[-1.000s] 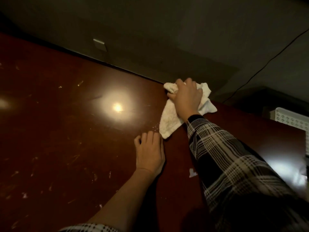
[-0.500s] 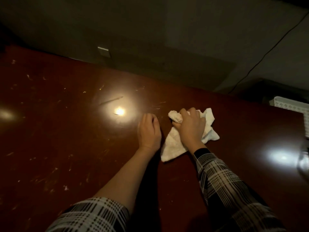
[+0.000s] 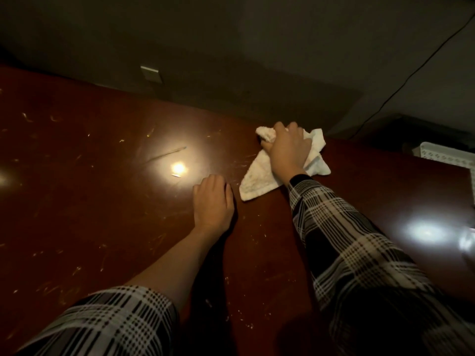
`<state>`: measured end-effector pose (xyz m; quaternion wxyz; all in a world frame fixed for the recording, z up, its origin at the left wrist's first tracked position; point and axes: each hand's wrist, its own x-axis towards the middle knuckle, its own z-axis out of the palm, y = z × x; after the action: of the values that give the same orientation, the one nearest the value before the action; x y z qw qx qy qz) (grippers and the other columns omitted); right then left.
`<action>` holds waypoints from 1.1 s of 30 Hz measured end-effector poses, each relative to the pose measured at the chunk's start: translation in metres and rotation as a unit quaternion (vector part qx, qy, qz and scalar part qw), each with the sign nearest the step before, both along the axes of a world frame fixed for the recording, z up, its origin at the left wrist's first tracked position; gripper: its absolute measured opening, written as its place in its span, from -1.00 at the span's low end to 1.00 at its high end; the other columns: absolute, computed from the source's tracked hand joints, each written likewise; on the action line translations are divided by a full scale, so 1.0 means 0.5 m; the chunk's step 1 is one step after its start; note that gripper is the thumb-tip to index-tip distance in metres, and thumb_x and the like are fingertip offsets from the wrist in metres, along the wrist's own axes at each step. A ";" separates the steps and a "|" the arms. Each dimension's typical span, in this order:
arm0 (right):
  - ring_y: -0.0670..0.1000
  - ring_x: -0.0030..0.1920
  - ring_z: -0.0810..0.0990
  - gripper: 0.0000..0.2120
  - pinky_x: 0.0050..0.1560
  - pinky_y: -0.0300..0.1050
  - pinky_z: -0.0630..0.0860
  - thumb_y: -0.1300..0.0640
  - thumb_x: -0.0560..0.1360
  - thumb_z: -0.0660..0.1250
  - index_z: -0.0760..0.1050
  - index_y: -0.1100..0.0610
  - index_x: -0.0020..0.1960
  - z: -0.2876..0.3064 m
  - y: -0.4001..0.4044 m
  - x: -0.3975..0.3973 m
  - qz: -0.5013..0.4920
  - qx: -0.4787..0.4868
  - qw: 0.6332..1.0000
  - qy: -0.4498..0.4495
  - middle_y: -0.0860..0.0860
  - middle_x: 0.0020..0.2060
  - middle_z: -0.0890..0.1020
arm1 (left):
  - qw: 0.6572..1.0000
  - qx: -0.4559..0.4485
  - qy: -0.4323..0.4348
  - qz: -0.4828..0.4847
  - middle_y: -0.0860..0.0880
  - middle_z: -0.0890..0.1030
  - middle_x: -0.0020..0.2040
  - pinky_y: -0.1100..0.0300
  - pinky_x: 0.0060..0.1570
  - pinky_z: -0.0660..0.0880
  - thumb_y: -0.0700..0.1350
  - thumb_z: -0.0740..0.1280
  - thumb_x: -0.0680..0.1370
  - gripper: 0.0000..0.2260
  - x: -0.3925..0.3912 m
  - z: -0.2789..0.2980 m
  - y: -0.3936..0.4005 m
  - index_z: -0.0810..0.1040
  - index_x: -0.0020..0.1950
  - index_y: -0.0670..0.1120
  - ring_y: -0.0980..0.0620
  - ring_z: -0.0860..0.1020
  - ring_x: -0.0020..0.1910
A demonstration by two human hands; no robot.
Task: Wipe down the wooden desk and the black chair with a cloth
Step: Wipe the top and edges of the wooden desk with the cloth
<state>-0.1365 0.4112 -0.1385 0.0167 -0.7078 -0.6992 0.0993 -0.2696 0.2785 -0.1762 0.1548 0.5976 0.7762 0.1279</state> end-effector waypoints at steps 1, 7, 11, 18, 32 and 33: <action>0.15 0.24 0.39 -0.63 0.13 0.09 0.32 -0.09 0.52 0.28 0.41 0.07 0.25 0.003 -0.001 -0.001 -0.007 -0.004 1.000 0.004 0.13 0.20 0.45 | 1.000 -0.006 0.003 -0.006 0.00 0.46 -0.12 0.10 0.00 0.35 -0.06 0.04 0.62 -0.79 -0.001 0.000 -0.001 0.43 -0.08 -0.07 0.00 0.40 -0.12; 0.15 0.07 0.43 -0.69 -0.04 0.06 0.31 -0.06 0.42 0.38 0.45 0.05 0.09 -0.012 -0.160 0.024 0.077 0.009 0.997 0.010 0.08 0.02 0.47 | 1.000 0.002 -0.012 -0.007 -0.04 0.47 -0.13 0.08 -0.02 0.28 -0.11 0.09 0.60 -0.83 -0.002 0.011 -0.004 0.44 -0.08 -0.10 -0.03 0.41 -0.11; 0.15 0.07 0.43 -0.71 -0.03 0.07 0.31 -0.06 0.42 0.38 0.47 0.06 0.06 -0.019 -0.129 0.021 0.088 0.013 0.996 -0.006 0.09 0.01 0.48 | 1.000 0.009 -0.013 -0.005 -0.04 0.47 -0.14 0.08 -0.04 0.27 -0.12 0.10 0.59 -0.84 -0.003 0.011 -0.004 0.44 -0.09 -0.11 -0.03 0.41 -0.13; 0.17 0.23 0.39 -0.64 0.14 0.11 0.32 -0.09 0.50 0.29 0.42 0.06 0.22 -0.011 0.044 -0.032 0.004 -0.003 1.000 0.009 0.14 0.19 0.45 | 1.000 0.018 -0.013 -0.013 0.01 0.42 -0.18 0.12 -0.08 0.27 -0.09 0.07 0.61 -0.82 -0.004 0.002 -0.004 0.41 -0.11 -0.08 0.01 0.37 -0.17; 0.17 0.23 0.39 -0.62 0.14 0.10 0.32 -0.10 0.50 0.29 0.41 0.07 0.23 -0.011 0.056 -0.063 0.039 -0.004 0.999 0.010 0.14 0.19 0.44 | 1.000 0.019 -0.017 -0.010 0.00 0.43 -0.18 0.10 -0.08 0.29 -0.12 0.14 0.59 -0.88 -0.002 0.002 -0.004 0.42 -0.11 -0.07 0.00 0.38 -0.18; 0.17 0.24 0.38 -0.61 0.15 0.10 0.32 -0.10 0.50 0.29 0.41 0.07 0.24 -0.009 0.065 -0.070 0.023 -0.005 1.000 0.011 0.14 0.20 0.44 | 1.000 0.020 -0.015 -0.013 0.00 0.43 -0.18 0.10 -0.08 0.29 -0.12 0.15 0.59 -0.89 -0.002 0.003 -0.004 0.43 -0.10 -0.07 0.00 0.38 -0.18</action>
<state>-0.1712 0.4438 -0.1431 0.0183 -0.6908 -0.7143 0.1106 -0.2707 0.2765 -0.1747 0.1558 0.6085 0.7635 0.1500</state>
